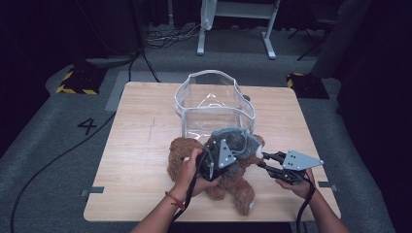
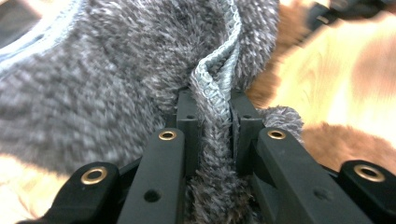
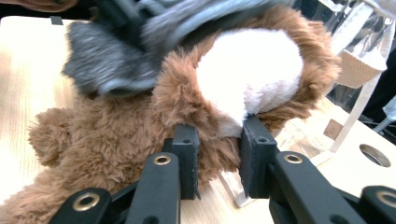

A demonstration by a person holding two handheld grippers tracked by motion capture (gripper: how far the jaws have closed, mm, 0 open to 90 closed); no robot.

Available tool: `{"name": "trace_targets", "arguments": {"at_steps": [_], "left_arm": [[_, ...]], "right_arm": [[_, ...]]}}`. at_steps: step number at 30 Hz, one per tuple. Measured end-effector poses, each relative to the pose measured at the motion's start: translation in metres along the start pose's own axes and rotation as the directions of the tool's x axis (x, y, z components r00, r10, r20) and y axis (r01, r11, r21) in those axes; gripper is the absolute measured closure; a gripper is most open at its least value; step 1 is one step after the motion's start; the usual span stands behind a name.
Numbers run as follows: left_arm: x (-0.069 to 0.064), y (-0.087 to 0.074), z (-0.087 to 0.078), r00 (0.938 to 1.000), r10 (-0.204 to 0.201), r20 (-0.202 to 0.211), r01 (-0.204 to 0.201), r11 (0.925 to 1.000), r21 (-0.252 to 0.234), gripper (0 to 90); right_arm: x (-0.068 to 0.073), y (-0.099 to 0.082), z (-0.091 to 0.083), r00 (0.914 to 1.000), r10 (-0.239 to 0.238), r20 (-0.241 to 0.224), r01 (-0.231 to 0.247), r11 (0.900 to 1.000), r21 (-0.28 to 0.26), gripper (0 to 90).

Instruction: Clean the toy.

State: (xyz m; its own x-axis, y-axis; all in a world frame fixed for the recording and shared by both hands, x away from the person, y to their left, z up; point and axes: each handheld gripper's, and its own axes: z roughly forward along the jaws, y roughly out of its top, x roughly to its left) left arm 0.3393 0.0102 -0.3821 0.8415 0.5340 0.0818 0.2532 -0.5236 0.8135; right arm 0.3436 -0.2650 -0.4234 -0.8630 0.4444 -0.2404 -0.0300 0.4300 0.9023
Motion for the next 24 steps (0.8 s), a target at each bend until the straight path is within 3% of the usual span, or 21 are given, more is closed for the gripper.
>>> {"name": "trace_targets", "arguments": {"at_steps": [1, 2, 5, 8, 11, 13, 14, 15, 17, 20, 22, 24], "left_arm": [[0.001, 0.003, 0.004, 0.9992, -0.036, 0.019, 0.036, 0.9992, -0.016, 77.2], [0.000, 0.006, 0.008, 0.9992, -0.040, 0.002, 0.040, 0.9992, -0.009, 76.9], [-0.004, 0.013, 0.016, 0.9987, 0.005, -0.052, -0.003, 0.9988, 0.048, 77.5], [-0.001, 0.006, 0.016, 0.9985, 0.027, -0.048, -0.022, 0.9952, 0.095, 78.6], [0.007, -0.005, 0.001, 0.9970, 0.018, -0.075, -0.012, 0.9960, 0.088, 78.7], [0.012, -0.011, -0.013, 0.9900, 0.009, -0.141, 0.001, 0.9974, 0.072, 78.6], [0.017, -0.015, -0.021, 0.9884, 0.008, -0.152, -0.001, 0.9990, 0.045, 78.6], [0.023, -0.020, -0.030, 0.9916, -0.023, -0.127, 0.027, 0.9994, 0.024, 78.5], [0.030, -0.029, -0.036, 0.9909, -0.054, -0.123, 0.059, 0.9974, 0.040, 78.5], [0.032, -0.044, -0.037, 0.9909, -0.067, -0.117, 0.075, 0.9951, 0.064, 78.5], [0.031, -0.054, -0.040, 0.9904, -0.076, -0.115, 0.083, 0.9953, 0.051, 78.4], [0.031, -0.059, -0.051, 0.9861, -0.078, -0.147, 0.083, 0.9960, 0.033, 78.4]], "right_arm": [[0.001, 0.001, 0.000, 1.0000, 0.000, -0.007, 0.000, 1.0000, -0.005, 71.7], [0.001, 0.002, 0.001, 0.9999, -0.013, -0.008, 0.013, 0.9999, -0.006, 71.8], [0.003, 0.003, 0.000, 0.9999, -0.014, -0.008, 0.014, 0.9999, -0.007, 72.2], [0.001, 0.000, -0.003, 1.0000, -0.005, 0.000, 0.005, 1.0000, 0.001, 73.6], [-0.004, -0.004, -0.007, 0.9998, 0.017, 0.012, -0.018, 0.9997, 0.016, 74.6], [-0.006, -0.007, -0.007, 0.9992, 0.031, 0.026, -0.032, 0.9991, 0.027, 75.0], [-0.008, -0.007, -0.007, 0.9987, 0.044, 0.026, -0.045, 0.9984, 0.035, 75.0], [-0.010, -0.008, -0.008, 0.9981, 0.056, 0.024, -0.057, 0.9980, 0.028, 75.0], [-0.012, -0.009, -0.009, 0.9972, 0.073, 0.018, -0.073, 0.9970, 0.026, 74.9], [-0.013, -0.011, -0.008, 0.9969, 0.079, 0.010, -0.079, 0.9965, 0.028, 74.8], [-0.013, -0.012, -0.007, 0.9966, 0.082, 0.008, -0.082, 0.9956, 0.046, 74.8], [-0.014, -0.015, -0.006, 0.9957, 0.092, 0.010, -0.093, 0.9937, 0.063, 75.0]]}}
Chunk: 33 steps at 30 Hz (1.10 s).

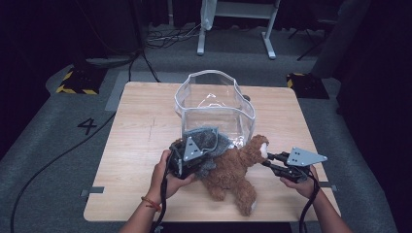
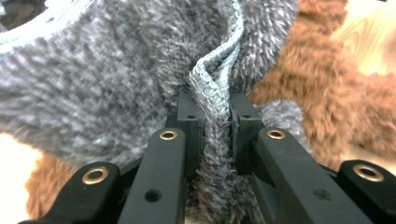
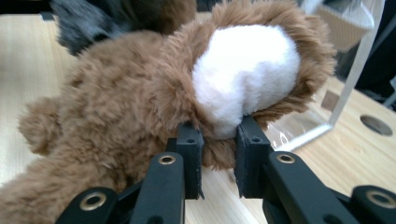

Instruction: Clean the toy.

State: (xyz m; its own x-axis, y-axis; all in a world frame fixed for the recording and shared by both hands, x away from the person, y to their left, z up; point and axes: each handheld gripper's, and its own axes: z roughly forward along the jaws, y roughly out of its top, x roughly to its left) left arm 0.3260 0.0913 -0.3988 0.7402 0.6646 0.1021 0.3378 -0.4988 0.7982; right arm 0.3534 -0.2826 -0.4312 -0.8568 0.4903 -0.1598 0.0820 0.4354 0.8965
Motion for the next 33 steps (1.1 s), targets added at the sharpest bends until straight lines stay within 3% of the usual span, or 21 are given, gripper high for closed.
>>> {"name": "trace_targets", "arguments": {"at_steps": [5, 7, 9, 11, 13, 16, 17, 21, 24, 27, 33], "left_arm": [[0.006, -0.009, -0.028, 0.9981, -0.028, -0.054, 0.026, 0.9984, -0.051, 77.9], [0.008, -0.016, -0.034, 0.9975, -0.028, -0.064, 0.025, 0.9986, -0.047, 77.8], [0.013, -0.026, -0.036, 0.9967, -0.056, -0.059, 0.054, 0.9979, -0.036, 77.8], [0.020, -0.039, -0.037, 0.9939, -0.095, -0.056, 0.094, 0.9954, -0.018, 77.7], [0.027, -0.052, -0.035, 0.9908, -0.132, -0.028, 0.132, 0.9912, -0.002, 77.8], [0.029, -0.066, -0.031, 0.9926, -0.107, -0.058, 0.110, 0.9919, 0.062, 77.7], [0.030, -0.073, -0.028, 0.9918, -0.112, -0.061, 0.117, 0.9888, 0.093, 77.7], [0.029, -0.088, -0.020, 0.9883, -0.153, -0.008, 0.153, 0.9866, 0.056, 77.4], [0.027, -0.085, -0.019, 0.9892, -0.145, -0.018, 0.146, 0.9884, 0.042, 77.6], [0.028, -0.080, -0.026, 0.9904, -0.137, -0.012, 0.138, 0.9902, 0.025, 77.8], [0.026, -0.081, -0.024, 0.9912, -0.132, -0.002, 0.132, 0.9909, 0.025, 77.8]], "right_arm": [[-0.004, -0.004, 0.000, 0.9997, 0.021, 0.012, -0.022, 0.9995, 0.024, 75.3], [-0.007, -0.005, 0.001, 0.9992, 0.034, 0.019, -0.035, 0.9986, 0.040, 75.2], [-0.009, -0.008, 0.002, 0.9985, 0.047, 0.027, -0.048, 0.9977, 0.047, 75.2], [-0.011, -0.010, 0.003, 0.9979, 0.056, 0.032, -0.058, 0.9964, 0.063, 75.2], [-0.012, -0.012, 0.005, 0.9969, 0.072, 0.029, -0.074, 0.9951, 0.065, 75.2], [-0.014, -0.013, 0.009, 0.9965, 0.073, 0.041, -0.077, 0.9917, 0.103, 75.3], [-0.014, -0.014, 0.010, 0.9957, 0.078, 0.051, -0.083, 0.9904, 0.111, 75.3], [-0.016, -0.019, 0.014, 0.9948, 0.092, 0.044, -0.097, 0.9865, 0.132, 74.9], [-0.017, -0.017, 0.014, 0.9940, 0.099, 0.046, -0.105, 0.9836, 0.146, 68.8], [-0.017, -0.015, 0.009, 0.9943, 0.088, 0.061, -0.096, 0.9848, 0.145, 56.9], [-0.024, 0.002, -0.026, 0.9892, 0.115, 0.091, -0.122, 0.9897, 0.075, 39.1]]}}
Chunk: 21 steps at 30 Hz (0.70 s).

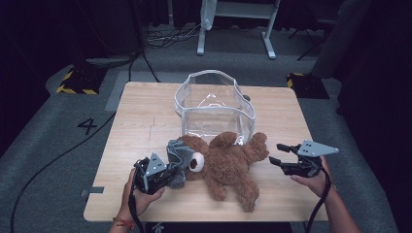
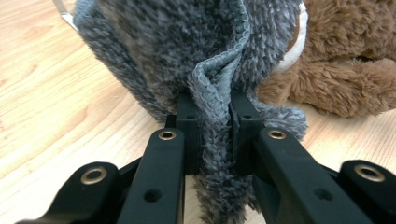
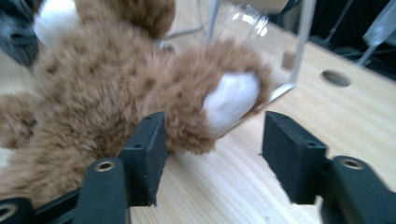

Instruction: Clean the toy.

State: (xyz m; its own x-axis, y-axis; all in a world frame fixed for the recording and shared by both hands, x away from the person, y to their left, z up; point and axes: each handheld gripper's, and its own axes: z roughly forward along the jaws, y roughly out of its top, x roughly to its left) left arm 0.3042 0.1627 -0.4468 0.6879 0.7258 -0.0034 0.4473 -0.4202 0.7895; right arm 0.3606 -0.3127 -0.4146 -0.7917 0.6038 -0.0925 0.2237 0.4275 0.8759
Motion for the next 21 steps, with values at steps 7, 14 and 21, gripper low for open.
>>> {"name": "trace_targets", "arguments": {"at_steps": [7, 14, 21], "left_arm": [[-0.009, -0.001, 0.001, 0.9991, 0.030, 0.030, -0.029, 0.9991, -0.030, 77.7], [-0.013, 0.000, 0.005, 0.9980, 0.044, 0.047, -0.042, 0.9982, -0.044, 77.7], [-0.013, -0.002, 0.005, 0.9978, 0.043, 0.051, -0.040, 0.9979, -0.051, 77.6]], "right_arm": [[0.030, 0.008, -0.013, 0.9981, -0.058, -0.023, 0.057, 0.9979, -0.030, 34.2], [0.072, 0.022, 0.011, 0.9837, -0.145, -0.106, 0.143, 0.9893, -0.027, 26.3], [0.100, 0.022, 0.049, 0.9705, -0.209, -0.120, 0.215, 0.9759, 0.037, 22.2]]}}
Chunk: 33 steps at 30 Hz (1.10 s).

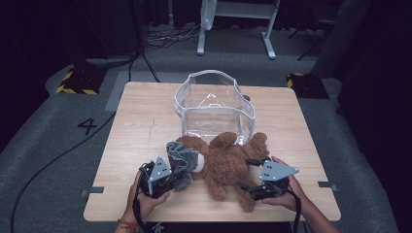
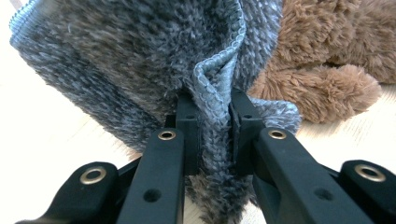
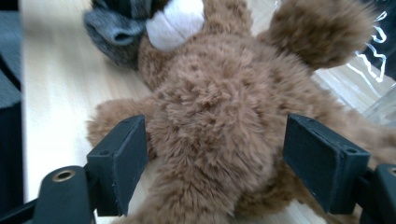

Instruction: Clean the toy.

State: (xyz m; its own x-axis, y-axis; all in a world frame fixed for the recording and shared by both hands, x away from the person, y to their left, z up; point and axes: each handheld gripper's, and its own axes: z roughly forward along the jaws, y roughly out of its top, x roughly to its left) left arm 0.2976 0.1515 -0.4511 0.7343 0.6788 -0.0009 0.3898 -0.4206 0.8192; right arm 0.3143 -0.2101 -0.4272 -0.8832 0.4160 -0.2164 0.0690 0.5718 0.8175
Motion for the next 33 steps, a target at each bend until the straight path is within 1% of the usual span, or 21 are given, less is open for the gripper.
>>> {"name": "trace_targets", "arguments": {"at_steps": [1, 2, 4, 5, 7, 8, 9, 11, 12, 13, 14, 15, 16, 18, 19, 22, 24, 27, 28, 30, 33], "left_arm": [[0.000, 0.000, 0.000, 1.0000, 0.000, 0.000, 0.000, 1.0000, 0.000, 77.6], [0.000, 0.000, 0.000, 1.0000, -0.007, 0.005, 0.007, 1.0000, -0.002, 77.5], [0.000, -0.001, 0.000, 1.0000, -0.004, 0.004, 0.004, 1.0000, -0.003, 77.5], [0.000, -0.001, 0.000, 1.0000, -0.004, 0.006, 0.004, 1.0000, -0.004, 77.5], [0.001, -0.001, 0.000, 0.9998, -0.013, 0.013, 0.013, 0.9999, -0.006, 77.5], [0.002, 0.000, 0.000, 0.9999, -0.003, 0.010, 0.003, 1.0000, -0.004, 77.5], [0.001, -0.001, 0.001, 0.9999, -0.009, 0.014, 0.009, 0.9999, -0.006, 77.5], [0.002, 0.000, 0.001, 0.9999, -0.004, 0.013, 0.004, 0.9999, -0.009, 77.6], [0.002, 0.000, 0.001, 0.9999, -0.004, 0.014, 0.004, 1.0000, -0.009, 77.6], [0.002, 0.000, 0.001, 0.9999, -0.005, 0.015, 0.005, 0.9999, -0.010, 77.5], [0.002, 0.000, 0.001, 0.9998, -0.004, 0.017, 0.005, 0.9999, -0.011, 77.5], [0.002, 0.001, 0.001, 0.9999, -0.003, 0.016, 0.004, 0.9999, -0.012, 77.5], [0.002, 0.001, 0.001, 0.9998, -0.008, 0.019, 0.008, 0.9999, -0.015, 77.4], [0.002, 0.001, -0.001, 0.9997, -0.007, 0.025, 0.007, 0.9997, -0.022, 77.3], [0.003, 0.001, -0.002, 0.9998, 0.000, 0.021, 0.001, 0.9997, -0.023, 77.3], [0.004, 0.001, -0.007, 0.9998, -0.001, 0.022, 0.002, 0.9996, -0.029, 77.3], [0.006, 0.001, -0.014, 0.9998, -0.007, 0.017, 0.007, 0.9990, -0.044, 77.2], [0.011, 0.000, -0.025, 0.9997, -0.023, -0.005, 0.023, 0.9973, -0.070, 77.3], [0.013, -0.001, -0.027, 0.9990, -0.042, -0.018, 0.041, 0.9965, -0.074, 77.3], [0.017, -0.003, -0.030, 0.9982, -0.053, -0.030, 0.050, 0.9959, -0.075, 77.4], [0.019, -0.005, -0.026, 0.9972, -0.049, -0.057, 0.046, 0.9979, -0.045, 77.5]], "right_arm": [[0.001, -0.001, 0.006, 0.9999, 0.008, 0.010, -0.008, 1.0000, 0.001, 21.1], [0.001, -0.002, 0.009, 0.9999, 0.007, 0.007, -0.007, 1.0000, 0.005, 20.0], [0.002, -0.003, 0.017, 0.9999, -0.004, 0.016, 0.003, 0.9992, 0.039, 17.7], [0.003, -0.004, 0.021, 0.9997, -0.014, 0.021, 0.013, 0.9986, 0.051, 14.3], [0.004, -0.004, 0.026, 0.9988, -0.036, 0.033, 0.034, 0.9973, 0.065, 13.6], [0.004, -0.003, 0.027, 0.9983, -0.047, 0.034, 0.044, 0.9964, 0.073, 11.7], [0.004, -0.002, 0.029, 0.9974, -0.060, 0.039, 0.057, 0.9942, 0.092, 10.3], [0.006, 0.000, 0.033, 0.9959, -0.075, 0.051, 0.068, 0.9906, 0.119, 6.4], [0.007, 0.000, 0.036, 0.9942, -0.090, 0.059, 0.081, 0.9862, 0.145, 6.3], [0.009, -0.001, 0.040, 0.9902, -0.111, 0.084, 0.096, 0.9802, 0.173, 7.7], [0.011, -0.002, 0.042, 0.9843, -0.129, 0.120, 0.103, 0.9743, 0.200, 15.6], [0.012, -0.003, 0.044, 0.9742, -0.156, 0.163, 0.119, 0.9691, 0.216, 23.1], [0.012, -0.003, 0.044, 0.9713, -0.160, 0.176, 0.119, 0.9684, 0.219, 29.3], [0.008, -0.004, 0.042, 0.9772, -0.133, 0.166, 0.096, 0.9718, 0.215, 39.5], [0.006, -0.005, 0.040, 0.9789, -0.131, 0.157, 0.095, 0.9717, 0.216, 43.7], [0.002, -0.007, 0.037, 0.9838, -0.111, 0.140, 0.082, 0.9764, 0.200, 54.0], [-0.001, -0.009, 0.034, 0.9883, -0.090, 0.123, 0.065, 0.9795, 0.190, 59.6], [-0.004, -0.010, 0.028, 0.9904, -0.075, 0.116, 0.053, 0.9814, 0.185, 63.6], [-0.006, -0.011, 0.025, 0.9915, -0.070, 0.110, 0.049, 0.9813, 0.186, 63.9], [-0.010, -0.013, 0.018, 0.9945, -0.046, 0.094, 0.027, 0.9821, 0.186, 63.9], [-0.018, -0.021, 0.003, 0.9970, -0.014, 0.076, -0.001, 0.9810, 0.194, 63.2]]}}
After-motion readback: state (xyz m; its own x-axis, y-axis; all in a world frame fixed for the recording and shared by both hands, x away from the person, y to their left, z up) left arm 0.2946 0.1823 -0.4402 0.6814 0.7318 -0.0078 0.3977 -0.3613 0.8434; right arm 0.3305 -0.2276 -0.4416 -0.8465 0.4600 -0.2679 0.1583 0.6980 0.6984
